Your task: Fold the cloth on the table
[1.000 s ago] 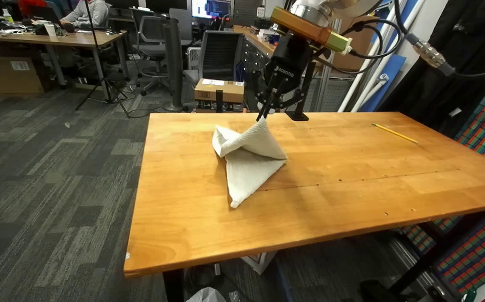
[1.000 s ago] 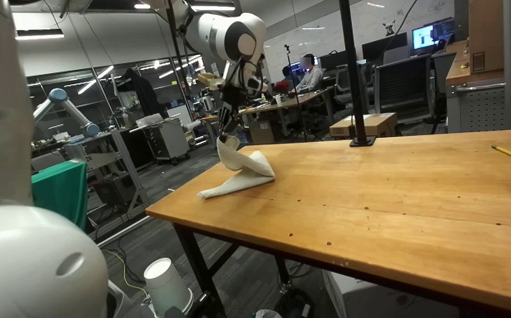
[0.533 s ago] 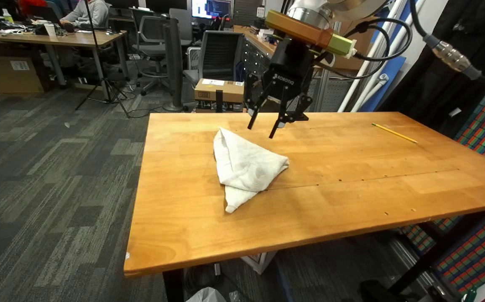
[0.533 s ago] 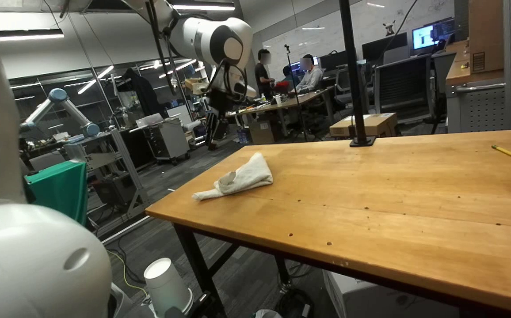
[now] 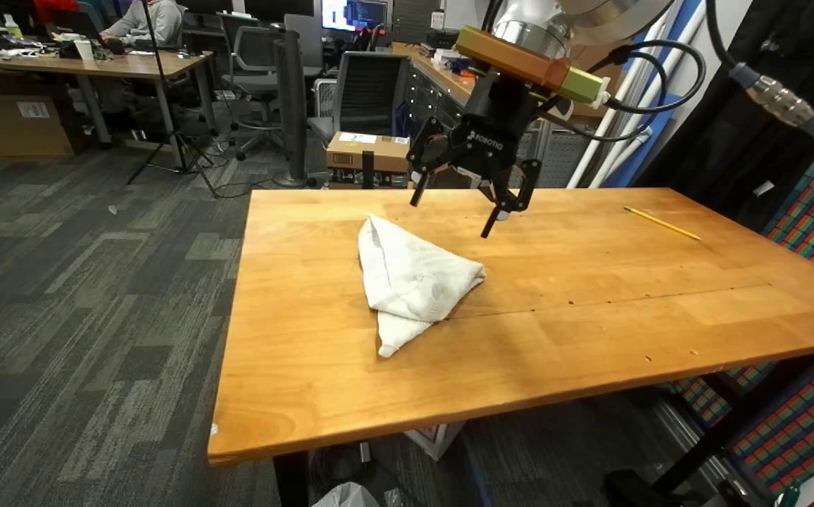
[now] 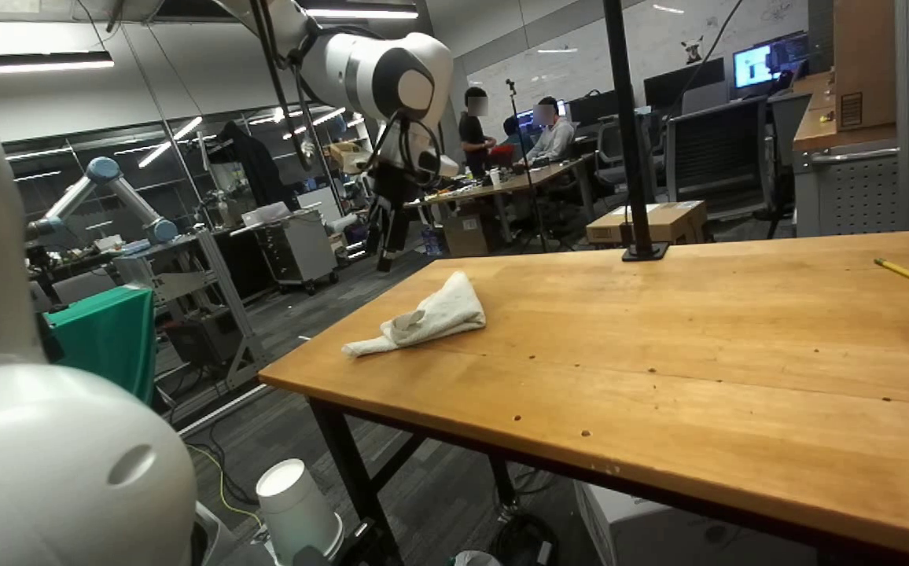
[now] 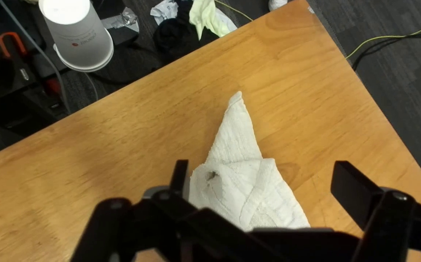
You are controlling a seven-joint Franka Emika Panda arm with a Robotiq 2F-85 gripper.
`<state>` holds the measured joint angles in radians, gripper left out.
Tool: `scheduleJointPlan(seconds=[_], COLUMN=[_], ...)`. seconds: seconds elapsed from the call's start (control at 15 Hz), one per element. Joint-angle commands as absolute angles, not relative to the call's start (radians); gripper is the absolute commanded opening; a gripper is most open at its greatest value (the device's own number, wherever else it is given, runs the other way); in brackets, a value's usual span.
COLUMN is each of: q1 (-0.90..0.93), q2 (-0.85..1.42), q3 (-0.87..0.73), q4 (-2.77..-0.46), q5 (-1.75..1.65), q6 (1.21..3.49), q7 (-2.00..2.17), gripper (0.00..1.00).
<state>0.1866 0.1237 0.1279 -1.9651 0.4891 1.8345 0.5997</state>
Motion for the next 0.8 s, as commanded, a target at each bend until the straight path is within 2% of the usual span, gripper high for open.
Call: scheduleJointPlan(seconds=[0.0,0.13,0.2,0.73], q1=[0.16,0.147,0.155,0.152], q2=[0.022,-0.03,0.06,0.063], q3=[0.123,0.118,0.126,0.129], q4=[-2.069,-2.137,-2.042,-2.056], q5=[0.561,0.597,0.546,0.549], q6=[1.932,2.027,1.949,1.955], q7=[0.546,0.519,0.562,0.558], gripper=[1.0,1.0,1.0,1.0])
